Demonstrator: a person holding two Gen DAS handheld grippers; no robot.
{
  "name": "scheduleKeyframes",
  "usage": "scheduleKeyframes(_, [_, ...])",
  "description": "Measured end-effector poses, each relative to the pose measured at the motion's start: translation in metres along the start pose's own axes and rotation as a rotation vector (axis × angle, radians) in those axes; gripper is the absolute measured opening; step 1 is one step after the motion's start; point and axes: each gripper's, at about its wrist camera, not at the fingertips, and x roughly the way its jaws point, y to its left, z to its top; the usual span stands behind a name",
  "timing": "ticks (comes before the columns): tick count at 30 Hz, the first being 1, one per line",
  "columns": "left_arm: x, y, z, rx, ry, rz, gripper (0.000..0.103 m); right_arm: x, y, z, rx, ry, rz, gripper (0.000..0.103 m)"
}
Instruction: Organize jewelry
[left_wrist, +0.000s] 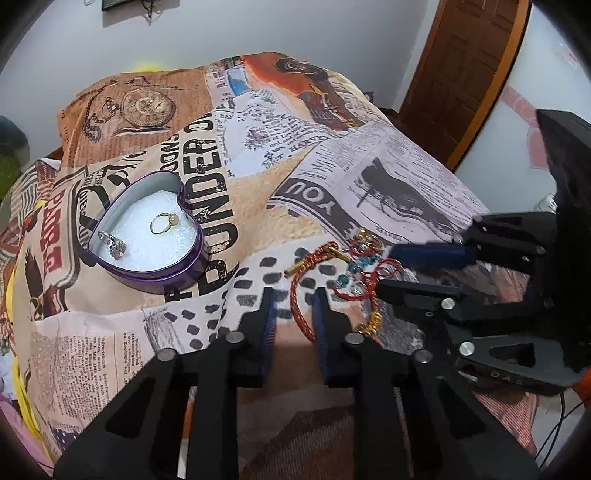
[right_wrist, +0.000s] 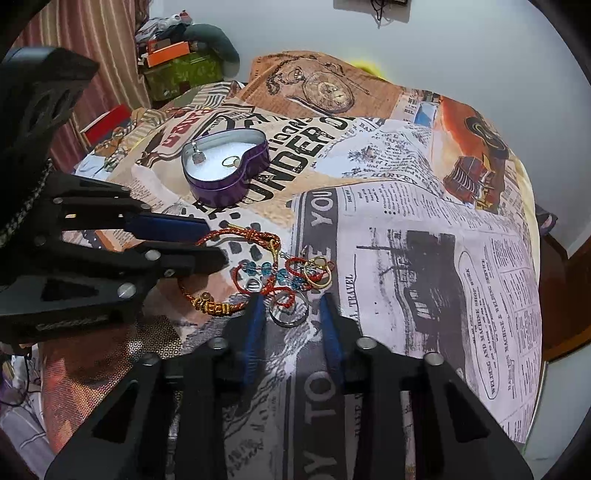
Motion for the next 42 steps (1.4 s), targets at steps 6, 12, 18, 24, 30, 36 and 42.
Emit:
scheduleKeyframes(6, [-0.003,0.002,0.001,-0.015,-0.016,0.018,0.001,-0.001,0.000,0.000,0.016,-0.006,0.000,0.020])
scheduleKeyframes(12, [-0.018,-0.003,-0.003,0.009,-0.026,0.011,0.001,-0.008,-0.006,-0.003,0.061,-0.009,-0.002,0.020])
scheduleKeyframes(18, [-0.037,-0.005,-0.018,0.034,-0.021,0.015,0.001,-0.020,-0.011,-0.010,0.093,-0.019,-0.006,0.020])
scheduleKeyframes(24, [-0.060,0.003,-0.028,0.008,-0.052,0.026,0.001,-0.035,-0.015,-0.013,0.110,-0.049,-0.019,0.020])
scheduleKeyframes(30, [-0.079,0.002,-0.022,-0.001,-0.085,-0.016,0.001,-0.046,-0.017,-0.013,0.134,-0.076,-0.017,0.020])
scheduleKeyframes(36, [-0.059,0.001,-0.032,0.016,0.014,0.030,0.010,-0.050,-0.014,-0.014,0.140,-0.087,-0.004,0.020])
scheduleKeyframes(42, [-0.054,0.007,-0.038,0.006,0.040,0.051,0.024,-0.046,-0.014,-0.015,0.139,-0.079,0.006,0.020])
